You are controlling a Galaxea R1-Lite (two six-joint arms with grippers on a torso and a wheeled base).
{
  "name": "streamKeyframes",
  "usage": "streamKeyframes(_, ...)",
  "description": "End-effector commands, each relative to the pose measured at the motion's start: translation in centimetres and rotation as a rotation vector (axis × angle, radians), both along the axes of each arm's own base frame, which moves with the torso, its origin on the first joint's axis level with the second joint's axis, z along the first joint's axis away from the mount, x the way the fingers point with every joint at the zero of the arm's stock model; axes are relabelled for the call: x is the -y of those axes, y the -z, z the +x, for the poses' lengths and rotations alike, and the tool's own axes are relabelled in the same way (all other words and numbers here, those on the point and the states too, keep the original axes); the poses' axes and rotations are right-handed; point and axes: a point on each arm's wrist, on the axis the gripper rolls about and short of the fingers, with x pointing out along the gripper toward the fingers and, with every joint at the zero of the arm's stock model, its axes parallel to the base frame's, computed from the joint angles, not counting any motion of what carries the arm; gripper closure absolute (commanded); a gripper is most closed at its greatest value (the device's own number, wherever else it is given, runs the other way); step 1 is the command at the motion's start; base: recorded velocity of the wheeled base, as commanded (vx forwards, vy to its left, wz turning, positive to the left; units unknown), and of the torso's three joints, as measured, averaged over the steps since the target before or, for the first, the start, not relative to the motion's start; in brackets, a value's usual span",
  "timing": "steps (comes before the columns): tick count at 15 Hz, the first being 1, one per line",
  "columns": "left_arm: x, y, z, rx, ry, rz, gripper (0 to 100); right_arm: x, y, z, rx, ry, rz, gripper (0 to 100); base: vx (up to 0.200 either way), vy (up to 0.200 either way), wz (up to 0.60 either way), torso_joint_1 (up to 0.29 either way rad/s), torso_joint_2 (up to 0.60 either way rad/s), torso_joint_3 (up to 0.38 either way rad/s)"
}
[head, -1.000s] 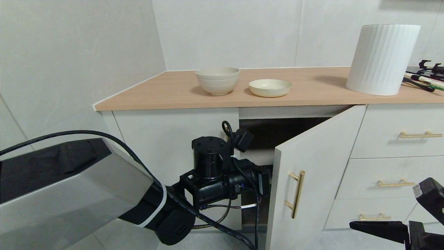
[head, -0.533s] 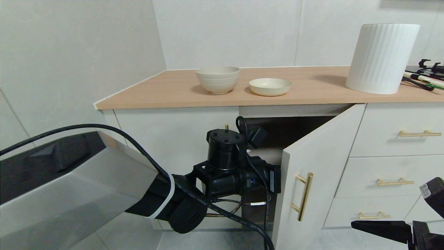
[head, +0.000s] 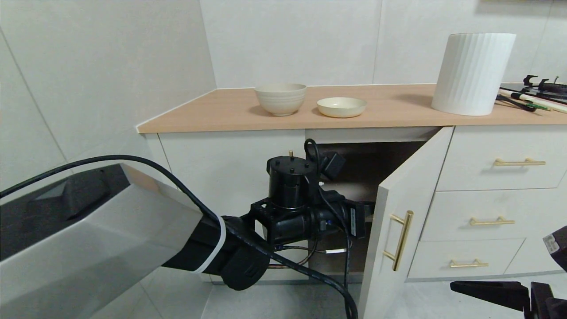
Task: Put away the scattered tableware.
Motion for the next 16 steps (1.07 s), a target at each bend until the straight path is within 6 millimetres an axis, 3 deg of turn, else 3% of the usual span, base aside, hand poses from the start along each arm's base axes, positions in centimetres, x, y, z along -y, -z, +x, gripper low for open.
streamKeyframes(1, 0.1, 0.0, -0.1, -0.001, 0.003, 0.001, 100, 0.0, 0.0, 0.0, -0.003, -0.004, -0.002, 0, 0.000, 0.000, 0.00, 0.000, 0.00, 0.000)
streamKeyframes(7, 1.1, 0.7, 1.2, -0.019, -0.070, 0.034, 100, 0.0, 0.0, 0.0, -0.003, -0.008, 0.001, 0, 0.000, 0.000, 0.00, 0.000, 0.00, 0.000)
streamKeyframes(12, 2.6, -0.8, -0.8, 0.004, -0.036, 0.015, 100, 0.0, 0.0, -0.1, -0.002, -0.008, 0.002, 0, 0.000, 0.000, 0.00, 0.000, 0.00, 0.000)
streamKeyframes(16, 2.5, -0.1, -0.7, -0.013, -0.038, 0.030, 100, 0.0, 0.0, -0.1, 0.000, -0.008, 0.003, 0, 0.000, 0.000, 0.00, 0.000, 0.00, 0.000)
